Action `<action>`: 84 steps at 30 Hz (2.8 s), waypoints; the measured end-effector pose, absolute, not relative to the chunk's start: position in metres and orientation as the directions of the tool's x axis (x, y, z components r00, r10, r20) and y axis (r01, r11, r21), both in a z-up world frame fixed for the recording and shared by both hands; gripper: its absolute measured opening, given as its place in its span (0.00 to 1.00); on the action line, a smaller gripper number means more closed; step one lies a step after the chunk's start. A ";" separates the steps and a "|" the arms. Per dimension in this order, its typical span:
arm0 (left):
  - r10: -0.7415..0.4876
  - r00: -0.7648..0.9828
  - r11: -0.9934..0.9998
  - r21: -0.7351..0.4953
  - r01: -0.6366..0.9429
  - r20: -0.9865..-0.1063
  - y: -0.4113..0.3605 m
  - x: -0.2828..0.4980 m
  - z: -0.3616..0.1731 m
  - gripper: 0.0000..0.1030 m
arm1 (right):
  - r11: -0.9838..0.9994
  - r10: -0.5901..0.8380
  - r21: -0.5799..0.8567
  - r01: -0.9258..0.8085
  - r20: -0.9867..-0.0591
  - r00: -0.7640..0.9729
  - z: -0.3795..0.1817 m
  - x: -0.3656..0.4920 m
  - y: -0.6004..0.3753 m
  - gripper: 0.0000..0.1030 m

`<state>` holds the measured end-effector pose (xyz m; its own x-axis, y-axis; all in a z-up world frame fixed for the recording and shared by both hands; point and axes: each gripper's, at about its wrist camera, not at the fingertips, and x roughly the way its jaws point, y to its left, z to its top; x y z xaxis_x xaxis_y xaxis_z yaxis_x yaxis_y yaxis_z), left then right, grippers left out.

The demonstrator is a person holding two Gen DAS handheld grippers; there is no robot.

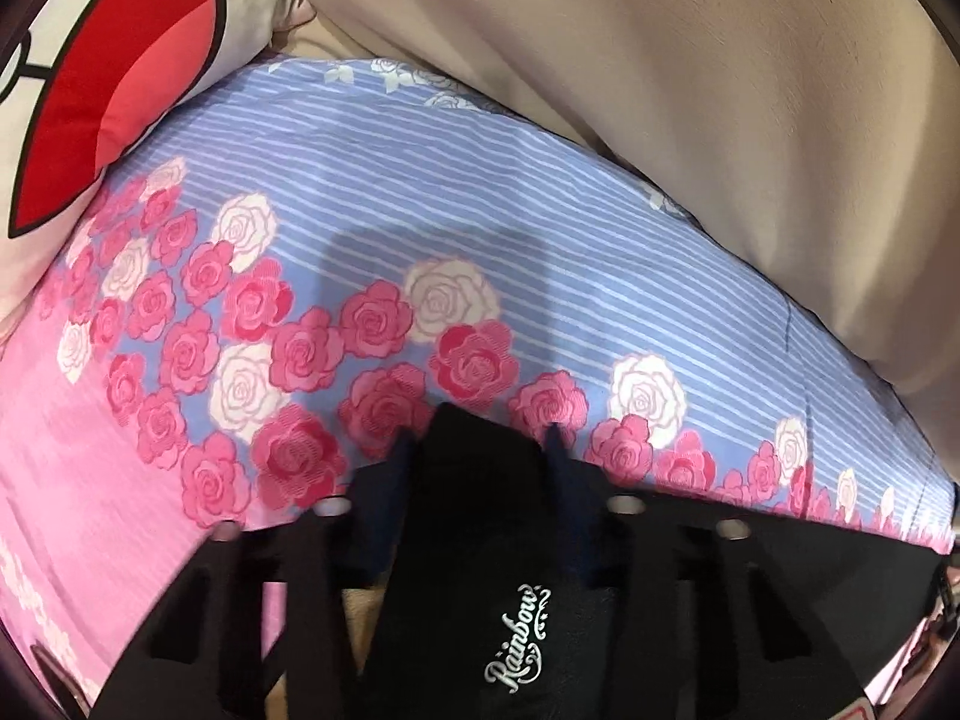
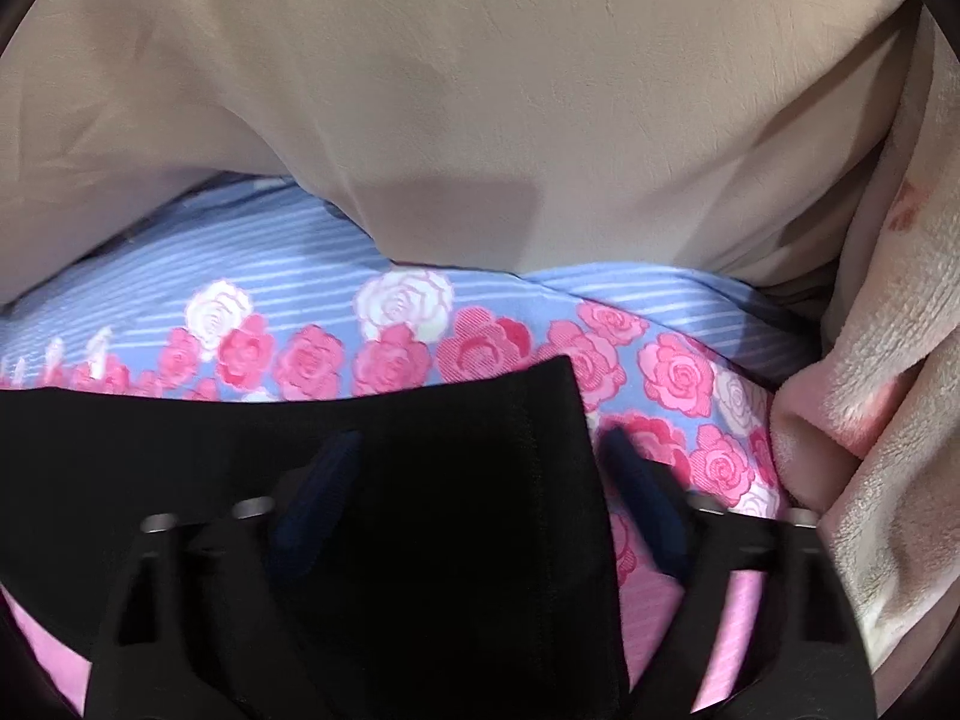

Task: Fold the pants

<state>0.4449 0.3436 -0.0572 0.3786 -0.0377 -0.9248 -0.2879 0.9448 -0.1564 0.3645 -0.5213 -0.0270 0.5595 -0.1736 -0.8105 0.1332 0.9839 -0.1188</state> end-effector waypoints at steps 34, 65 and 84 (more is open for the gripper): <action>-0.093 0.537 0.965 -0.208 -0.157 -0.838 0.309 0.358 0.021 0.12 | 0.994 -0.107 -0.076 0.076 -0.751 0.651 0.038 0.344 -0.484 0.15; -0.149 0.679 0.969 -0.243 -0.044 -0.719 0.301 0.168 0.103 0.12 | 0.995 -0.068 -0.100 0.005 -0.644 0.762 0.133 0.168 -0.464 0.15; -0.139 0.749 0.968 -0.249 -0.036 -0.648 0.320 0.118 0.096 0.13 | 0.983 0.026 -0.151 -0.103 -0.440 0.898 0.120 0.075 -0.447 0.15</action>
